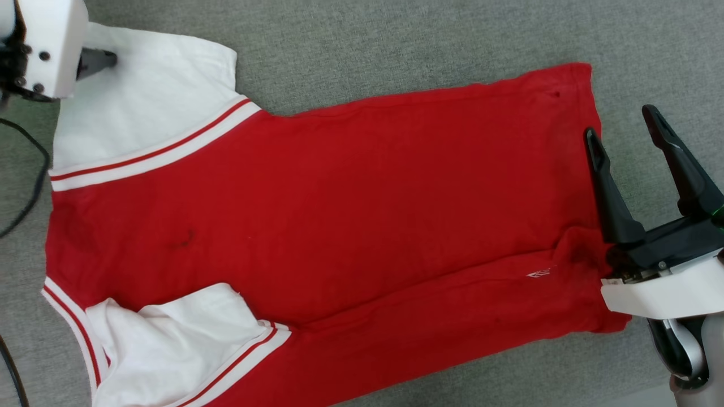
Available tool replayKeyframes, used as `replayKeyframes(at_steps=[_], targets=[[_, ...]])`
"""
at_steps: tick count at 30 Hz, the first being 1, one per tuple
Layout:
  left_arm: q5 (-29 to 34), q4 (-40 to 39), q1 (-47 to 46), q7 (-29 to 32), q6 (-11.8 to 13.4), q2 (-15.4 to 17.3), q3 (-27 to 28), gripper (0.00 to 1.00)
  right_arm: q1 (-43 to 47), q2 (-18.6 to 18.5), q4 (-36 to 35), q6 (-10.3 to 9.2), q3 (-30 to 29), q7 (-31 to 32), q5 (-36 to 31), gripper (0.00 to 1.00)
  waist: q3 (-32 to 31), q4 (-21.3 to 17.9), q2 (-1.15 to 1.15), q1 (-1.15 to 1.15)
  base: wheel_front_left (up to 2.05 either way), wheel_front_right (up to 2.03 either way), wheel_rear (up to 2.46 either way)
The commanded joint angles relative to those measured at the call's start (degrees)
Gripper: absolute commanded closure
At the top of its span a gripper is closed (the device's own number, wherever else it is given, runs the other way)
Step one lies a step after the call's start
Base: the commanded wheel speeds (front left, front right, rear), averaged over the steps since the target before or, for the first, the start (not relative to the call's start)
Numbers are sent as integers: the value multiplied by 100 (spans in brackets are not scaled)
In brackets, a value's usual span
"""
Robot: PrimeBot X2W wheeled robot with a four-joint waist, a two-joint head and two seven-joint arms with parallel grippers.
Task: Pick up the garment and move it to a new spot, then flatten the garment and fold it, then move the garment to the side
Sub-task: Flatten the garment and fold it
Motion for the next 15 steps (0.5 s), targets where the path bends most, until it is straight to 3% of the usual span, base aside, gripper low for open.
replayKeyframes(at_steps=[1,6,7,8,15], targets=[[27,70,20,14,-28,-10,-74,0,-102,-31,22,-4,6,-38,40,0,63,-38,0,-1,0,0,0],[16,191,197,78,-213,-80,-244,0,-148,-69,156,-4,-9,-72,47,0,85,-27,0,-1,0,0,0],[36,203,207,71,-248,-87,-268,57,-170,-80,173,-4,-16,-67,49,0,71,-21,0,-1,0,0,0],[24,222,220,56,-270,-91,-278,100,-195,-93,188,-4,-31,-60,41,0,46,-12,0,-1,0,0,0],[23,267,173,-305,-405,-162,-206,100,-529,-440,195,-4,-198,190,-38,0,-353,114,0,-1,0,0,0]])
